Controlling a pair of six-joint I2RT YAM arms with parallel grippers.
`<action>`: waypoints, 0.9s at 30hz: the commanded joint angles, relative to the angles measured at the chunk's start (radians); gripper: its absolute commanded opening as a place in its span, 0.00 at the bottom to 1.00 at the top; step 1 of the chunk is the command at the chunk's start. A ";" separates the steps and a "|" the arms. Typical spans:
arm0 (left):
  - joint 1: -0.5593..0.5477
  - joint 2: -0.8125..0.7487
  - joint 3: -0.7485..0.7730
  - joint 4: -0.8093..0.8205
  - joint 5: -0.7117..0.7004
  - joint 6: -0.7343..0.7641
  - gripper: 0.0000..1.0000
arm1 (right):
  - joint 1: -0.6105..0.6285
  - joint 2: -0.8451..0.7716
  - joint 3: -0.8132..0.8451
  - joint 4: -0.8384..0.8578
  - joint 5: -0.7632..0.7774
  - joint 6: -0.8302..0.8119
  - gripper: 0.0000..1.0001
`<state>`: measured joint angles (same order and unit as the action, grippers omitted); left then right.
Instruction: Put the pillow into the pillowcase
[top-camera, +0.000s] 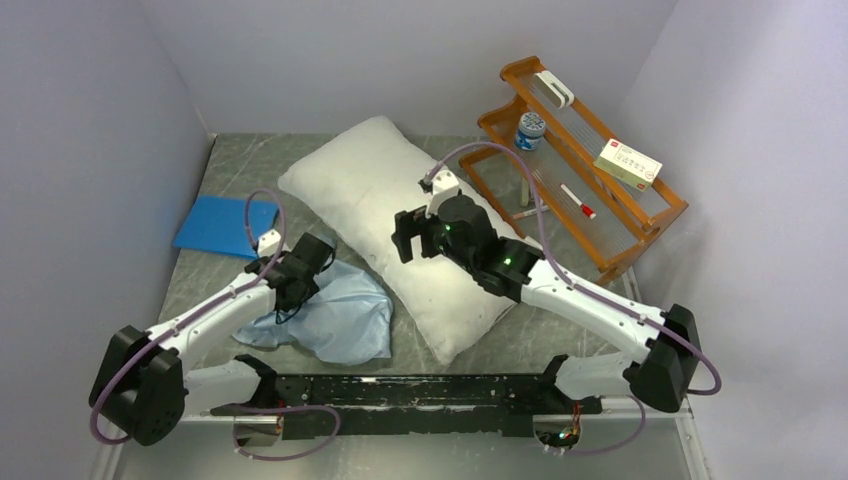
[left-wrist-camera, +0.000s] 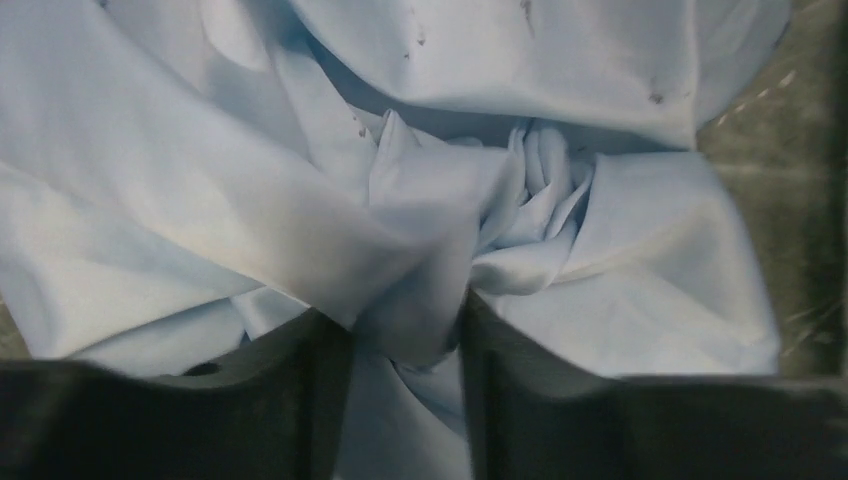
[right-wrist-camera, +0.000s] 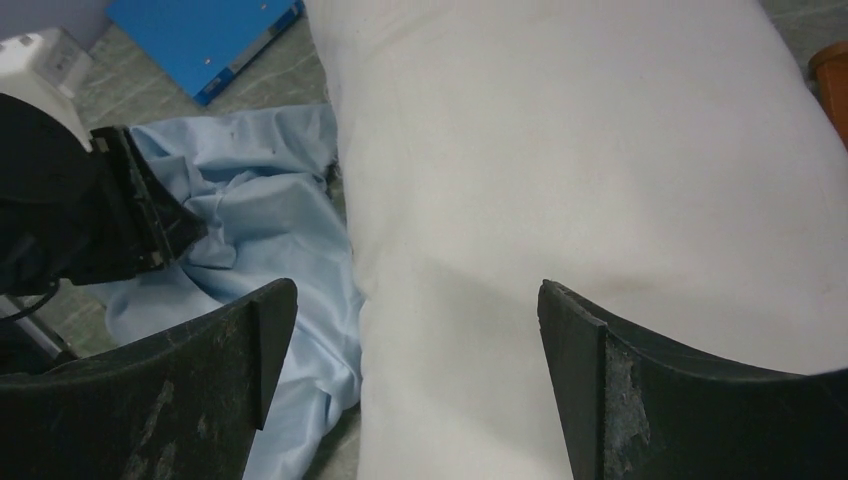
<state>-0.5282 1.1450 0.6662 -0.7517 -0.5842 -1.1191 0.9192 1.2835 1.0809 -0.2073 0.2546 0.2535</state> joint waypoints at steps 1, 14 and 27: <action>0.008 0.009 -0.022 0.060 0.037 -0.051 0.31 | -0.002 -0.051 -0.028 0.058 0.003 0.002 0.95; 0.011 -0.216 0.488 0.114 0.126 0.352 0.05 | -0.002 -0.117 -0.142 0.276 -0.219 0.074 0.95; 0.010 -0.216 0.869 0.087 0.486 0.471 0.05 | 0.007 0.080 -0.148 0.603 -0.436 0.068 0.83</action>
<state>-0.5240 0.9405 1.4525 -0.6834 -0.2481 -0.6949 0.9207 1.2942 0.9215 0.2443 -0.1017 0.3298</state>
